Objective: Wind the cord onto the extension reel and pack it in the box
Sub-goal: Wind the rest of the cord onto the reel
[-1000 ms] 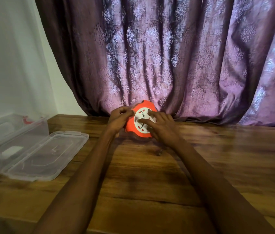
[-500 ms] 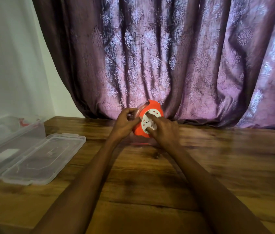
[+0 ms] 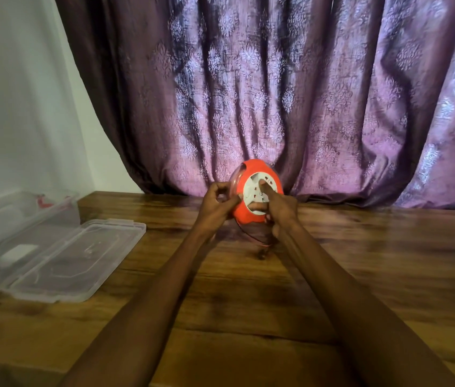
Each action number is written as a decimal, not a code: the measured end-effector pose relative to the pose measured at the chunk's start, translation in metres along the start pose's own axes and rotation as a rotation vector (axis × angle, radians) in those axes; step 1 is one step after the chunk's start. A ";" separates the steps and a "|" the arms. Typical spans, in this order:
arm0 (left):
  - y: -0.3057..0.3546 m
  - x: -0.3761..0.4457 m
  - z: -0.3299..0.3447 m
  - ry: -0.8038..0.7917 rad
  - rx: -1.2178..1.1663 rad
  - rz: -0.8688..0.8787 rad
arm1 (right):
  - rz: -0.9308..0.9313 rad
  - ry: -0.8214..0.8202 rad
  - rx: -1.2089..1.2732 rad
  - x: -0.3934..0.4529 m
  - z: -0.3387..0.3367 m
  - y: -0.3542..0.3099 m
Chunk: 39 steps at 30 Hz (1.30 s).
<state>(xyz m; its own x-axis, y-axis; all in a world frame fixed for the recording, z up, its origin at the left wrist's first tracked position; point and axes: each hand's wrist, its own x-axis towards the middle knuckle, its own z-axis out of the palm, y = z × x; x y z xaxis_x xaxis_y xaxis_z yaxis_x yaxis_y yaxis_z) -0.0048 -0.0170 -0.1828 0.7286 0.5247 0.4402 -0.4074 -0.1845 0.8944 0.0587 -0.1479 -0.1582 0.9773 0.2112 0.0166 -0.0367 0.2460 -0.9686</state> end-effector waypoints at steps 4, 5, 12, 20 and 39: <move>0.007 0.006 -0.009 0.121 -0.117 -0.106 | -0.137 -0.149 -0.258 -0.007 -0.005 -0.009; 0.009 0.007 -0.012 0.140 -0.132 -0.129 | -0.241 -0.136 -0.456 -0.006 -0.008 -0.008; 0.023 0.016 -0.033 0.124 -0.019 -0.129 | -1.256 -0.328 -1.339 0.002 -0.029 0.001; 0.021 0.016 -0.037 -0.020 0.008 -0.171 | -1.378 -0.270 -1.612 0.004 -0.028 0.011; 0.008 0.005 -0.004 -0.027 -0.001 -0.019 | -0.635 -0.012 -1.024 0.000 -0.019 0.006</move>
<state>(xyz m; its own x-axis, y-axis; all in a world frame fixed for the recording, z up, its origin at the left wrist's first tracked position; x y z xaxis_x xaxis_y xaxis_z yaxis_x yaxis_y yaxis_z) -0.0067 -0.0123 -0.1742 0.7512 0.5052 0.4249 -0.3935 -0.1741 0.9027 0.0624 -0.1643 -0.1685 0.7589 0.3351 0.5584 0.6380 -0.5545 -0.5343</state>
